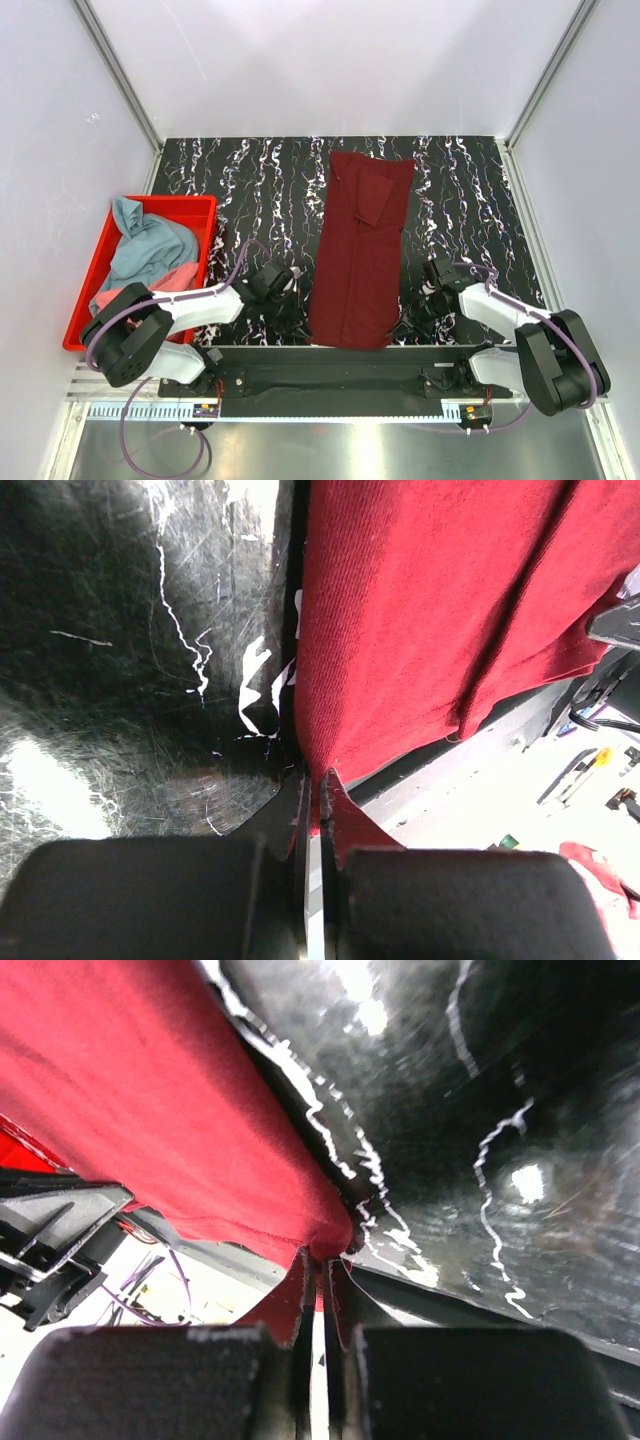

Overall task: Fold and stack the t-shirts
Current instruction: Fold the tshirt

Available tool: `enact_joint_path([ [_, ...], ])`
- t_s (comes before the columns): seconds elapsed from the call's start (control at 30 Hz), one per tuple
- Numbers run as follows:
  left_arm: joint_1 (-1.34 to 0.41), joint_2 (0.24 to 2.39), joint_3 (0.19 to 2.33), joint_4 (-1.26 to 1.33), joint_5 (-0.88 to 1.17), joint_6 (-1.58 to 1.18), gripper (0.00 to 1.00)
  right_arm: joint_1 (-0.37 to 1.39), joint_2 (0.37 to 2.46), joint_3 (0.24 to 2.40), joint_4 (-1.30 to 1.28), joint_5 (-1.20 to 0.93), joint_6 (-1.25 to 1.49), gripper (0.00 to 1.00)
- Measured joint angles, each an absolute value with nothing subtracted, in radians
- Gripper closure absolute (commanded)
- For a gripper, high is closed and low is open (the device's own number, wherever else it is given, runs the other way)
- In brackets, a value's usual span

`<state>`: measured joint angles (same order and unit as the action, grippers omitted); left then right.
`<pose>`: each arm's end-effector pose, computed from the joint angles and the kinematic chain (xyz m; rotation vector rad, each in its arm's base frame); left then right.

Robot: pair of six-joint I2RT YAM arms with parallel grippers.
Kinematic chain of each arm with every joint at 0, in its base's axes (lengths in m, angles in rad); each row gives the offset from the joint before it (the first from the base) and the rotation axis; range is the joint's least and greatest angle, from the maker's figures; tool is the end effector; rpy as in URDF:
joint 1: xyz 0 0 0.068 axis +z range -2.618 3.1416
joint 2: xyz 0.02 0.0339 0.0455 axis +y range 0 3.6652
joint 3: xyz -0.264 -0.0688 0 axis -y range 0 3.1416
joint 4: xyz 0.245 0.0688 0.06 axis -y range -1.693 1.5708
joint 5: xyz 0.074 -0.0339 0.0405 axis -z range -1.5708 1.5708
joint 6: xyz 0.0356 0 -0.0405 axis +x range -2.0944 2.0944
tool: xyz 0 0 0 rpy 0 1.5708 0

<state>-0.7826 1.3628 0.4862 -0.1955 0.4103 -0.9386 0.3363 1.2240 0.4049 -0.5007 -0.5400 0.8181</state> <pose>0.1455 -0.1647 0.1282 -0.0744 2.9691 -0.9750 0.1520 0.0725 0.1225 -0.5984 -2.8638 -0.8794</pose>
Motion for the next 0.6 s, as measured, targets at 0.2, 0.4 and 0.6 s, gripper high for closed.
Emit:
enact_joint_path([
  [0.2, -0.806, 1.332, 0.487, -0.241, 0.386, -0.934, 1.00, 0.367, 1.126, 0.405, -0.545, -0.536, 0.819, 1.00],
  [0.4, -0.817, 1.243, 0.486, -0.312, 0.364, -0.939, 1.00, 0.374, 0.950, 0.379, -0.634, -0.538, 0.833, 1.00],
  [0.6, -0.818, 1.191, 0.470, -0.334, 0.365, -0.951, 1.00, 0.375, 0.886, 0.332, -0.685, -0.543, 0.843, 1.00],
])
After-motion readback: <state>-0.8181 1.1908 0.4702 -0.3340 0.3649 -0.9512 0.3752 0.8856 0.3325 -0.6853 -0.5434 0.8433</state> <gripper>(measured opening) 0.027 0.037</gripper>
